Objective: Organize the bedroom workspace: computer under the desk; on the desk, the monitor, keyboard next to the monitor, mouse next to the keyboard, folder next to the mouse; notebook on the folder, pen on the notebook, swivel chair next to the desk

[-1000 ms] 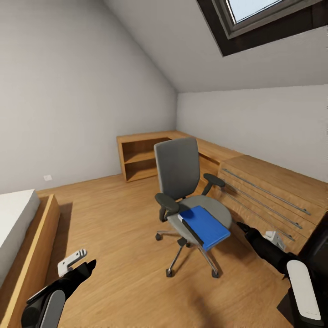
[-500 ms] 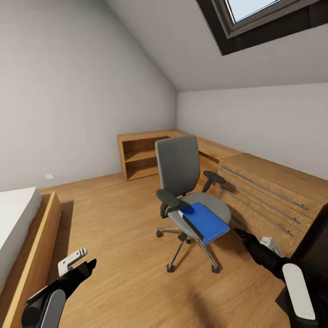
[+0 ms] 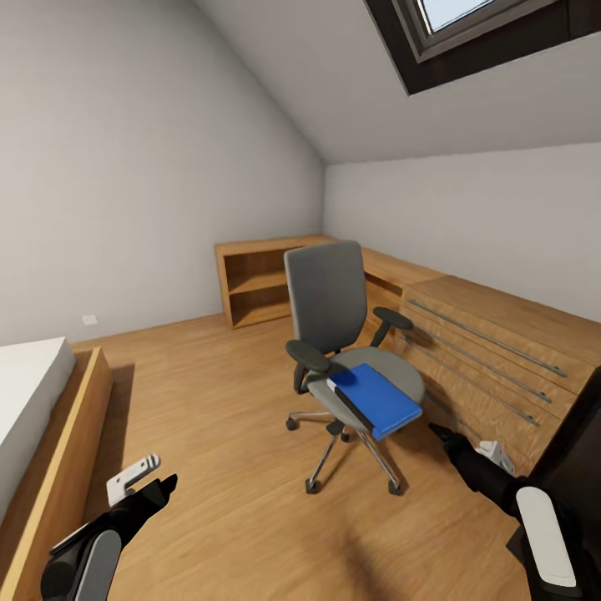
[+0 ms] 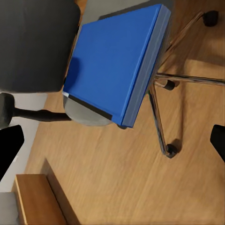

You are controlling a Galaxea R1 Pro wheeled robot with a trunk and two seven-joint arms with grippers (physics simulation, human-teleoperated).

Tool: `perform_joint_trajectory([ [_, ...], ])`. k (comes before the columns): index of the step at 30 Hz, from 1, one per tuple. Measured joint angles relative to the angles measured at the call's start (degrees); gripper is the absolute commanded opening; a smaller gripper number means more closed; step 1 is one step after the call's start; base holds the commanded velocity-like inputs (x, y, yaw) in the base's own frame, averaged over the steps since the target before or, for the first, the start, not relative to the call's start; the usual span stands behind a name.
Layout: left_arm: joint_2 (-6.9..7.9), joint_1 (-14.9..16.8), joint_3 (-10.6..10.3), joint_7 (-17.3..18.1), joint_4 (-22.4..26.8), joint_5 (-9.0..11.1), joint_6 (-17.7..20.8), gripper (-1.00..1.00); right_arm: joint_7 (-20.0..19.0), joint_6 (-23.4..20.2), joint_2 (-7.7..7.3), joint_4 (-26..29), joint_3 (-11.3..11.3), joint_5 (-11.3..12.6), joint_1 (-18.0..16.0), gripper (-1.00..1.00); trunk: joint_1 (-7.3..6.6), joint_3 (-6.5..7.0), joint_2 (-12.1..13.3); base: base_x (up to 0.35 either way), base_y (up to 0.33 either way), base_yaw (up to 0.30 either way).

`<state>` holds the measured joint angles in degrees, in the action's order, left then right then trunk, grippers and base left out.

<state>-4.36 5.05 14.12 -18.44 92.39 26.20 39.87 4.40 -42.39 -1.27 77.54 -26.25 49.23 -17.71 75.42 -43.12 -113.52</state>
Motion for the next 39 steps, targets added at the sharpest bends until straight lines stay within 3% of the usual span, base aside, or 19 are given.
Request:
perform_joint_trajectory([
  [7, 0.0, 0.0, -0.3, 0.0, 0.0, 0.0, 0.0, 1.0, -0.2, 0.4, -0.04, -0.1, -0.1, 0.0, 0.0, 1.0, 1.54, -1.26, -2.8, 0.0, 0.0, 0.0],
  [13, -0.61, 0.0, -1.3, -0.2, -0.3, 0.0, 0.0, 1.0, -3.0, 1.3, -0.17, -0.9, 0.0, 0.3, 0.0, 1.0, 2.86, -2.33, -5.2, 0.0, 0.0, 0.0],
  [26, -1.26, 0.0, -3.3, -0.3, -0.4, -0.1, 0.0, 1.0, -11.3, 2.0, -1.47, -12.3, 0.1, 0.7, -0.4, 1.0, 5.71, -4.67, -10.4, 0.0, 0.0, 0.0],
  [31, -1.3, 0.0, -4.0, -0.3, -0.5, -0.1, 0.0, 1.0, -12.1, 2.7, -1.57, -13.5, 0.1, 0.6, -0.5, 1.0, 6.81, -5.57, -12.4, 0.0, 0.0, 0.0],
  [32, -1.31, 0.0, -4.3, -0.3, -0.6, -0.1, 0.0, 1.0, -12.4, 5.9, -1.4, -13.8, 0.2, 0.6, -0.6, 1.0, 7.03, -5.75, -12.8, 0.0, 0.0, 0.0],
  [36, -1.32, 0.0, -4.6, -0.4, -0.6, -0.1, 0.0, 1.0, -12.4, 10.0, -1.28, -13.9, 0.4, 0.5, -0.6, 1.0, 7.91, -6.46, -14.4, 0.0, 0.0, 0.0],
  [38, -1.32, 0.0, -5.0, -0.4, -0.6, -0.1, 0.0, 1.0, -12.4, 14.4, -1.16, -13.9, 0.9, 0.4, -0.6, 1.0, 8.35, -6.82, -15.2, 0.0, 0.0, 0.0],
  [39, -1.32, 0.0, -5.2, -0.5, -0.6, -0.1, 0.0, 1.0, -12.3, 19.3, 0.05, -14.0, 2.0, 0.4, -0.7, 1.0, 8.57, -7.0, -15.6, 0.0, 0.0, 0.0],
])
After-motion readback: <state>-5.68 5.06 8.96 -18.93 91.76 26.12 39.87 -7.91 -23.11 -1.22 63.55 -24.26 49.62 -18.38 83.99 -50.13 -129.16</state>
